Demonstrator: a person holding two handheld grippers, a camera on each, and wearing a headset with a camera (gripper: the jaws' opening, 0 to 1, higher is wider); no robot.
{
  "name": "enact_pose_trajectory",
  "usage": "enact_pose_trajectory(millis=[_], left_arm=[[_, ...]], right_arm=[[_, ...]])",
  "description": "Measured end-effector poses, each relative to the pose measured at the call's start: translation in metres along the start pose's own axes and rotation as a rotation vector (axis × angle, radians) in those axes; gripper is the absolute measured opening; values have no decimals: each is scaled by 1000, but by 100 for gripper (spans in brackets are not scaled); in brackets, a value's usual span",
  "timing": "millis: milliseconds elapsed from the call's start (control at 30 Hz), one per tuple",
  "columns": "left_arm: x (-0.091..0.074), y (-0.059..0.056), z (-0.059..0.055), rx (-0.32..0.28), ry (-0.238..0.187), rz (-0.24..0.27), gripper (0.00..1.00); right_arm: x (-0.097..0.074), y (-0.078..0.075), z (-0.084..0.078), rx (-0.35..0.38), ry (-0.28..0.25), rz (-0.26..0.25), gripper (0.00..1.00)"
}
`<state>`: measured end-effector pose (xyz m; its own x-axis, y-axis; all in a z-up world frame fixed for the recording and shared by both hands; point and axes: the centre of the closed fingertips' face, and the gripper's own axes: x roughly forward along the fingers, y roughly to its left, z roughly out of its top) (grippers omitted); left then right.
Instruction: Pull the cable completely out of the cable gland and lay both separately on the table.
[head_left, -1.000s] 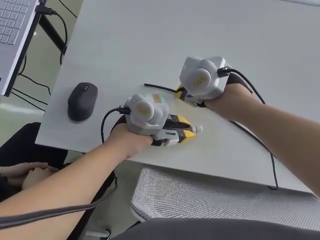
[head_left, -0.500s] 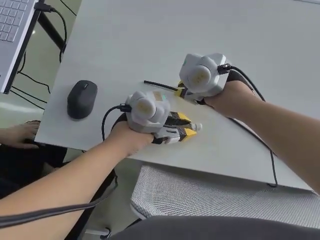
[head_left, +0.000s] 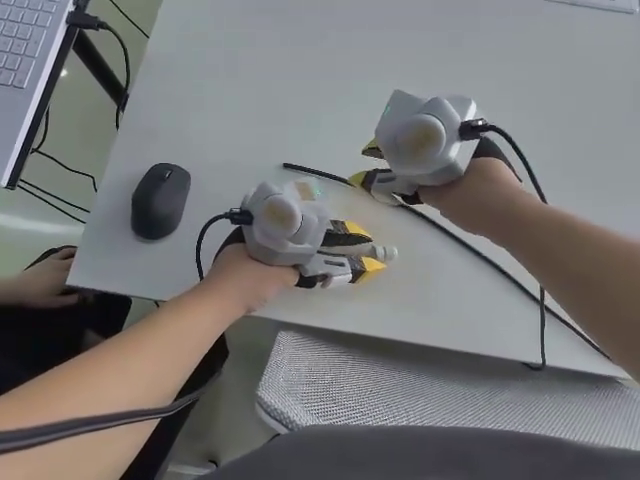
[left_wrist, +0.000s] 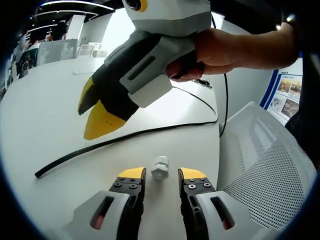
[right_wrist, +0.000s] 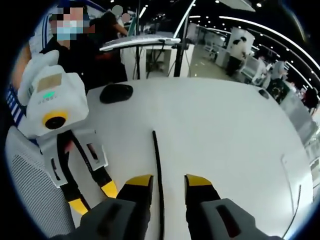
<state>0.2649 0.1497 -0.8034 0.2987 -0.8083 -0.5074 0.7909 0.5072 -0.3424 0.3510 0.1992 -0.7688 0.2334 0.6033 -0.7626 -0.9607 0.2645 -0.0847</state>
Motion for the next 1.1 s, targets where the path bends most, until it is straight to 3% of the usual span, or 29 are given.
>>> enact_pose_trajectory(millis=[200, 267, 400, 700, 933, 1100], left_arm=[[-7, -6, 9, -9, -23, 20, 33], [-9, -9, 16, -35, -53, 24, 34], [-13, -16, 19, -29, -50, 28, 36], [-30, -32, 28, -21, -56, 24, 40], [-46, -47, 31, -26, -74, 32, 44], [-59, -61, 37, -29, -95, 45, 49]], right_arm=[[-32, -7, -1, 58, -44, -25, 28], [-45, -10, 1, 71, -69, -37, 28], [-69, -16, 3, 130, -116, -58, 31], [-117, -11, -1, 160, -171, -60, 41], [-153, -3, -16, 214, -216, -82, 49], [-179, 5, -36, 312, -263, -109, 52]])
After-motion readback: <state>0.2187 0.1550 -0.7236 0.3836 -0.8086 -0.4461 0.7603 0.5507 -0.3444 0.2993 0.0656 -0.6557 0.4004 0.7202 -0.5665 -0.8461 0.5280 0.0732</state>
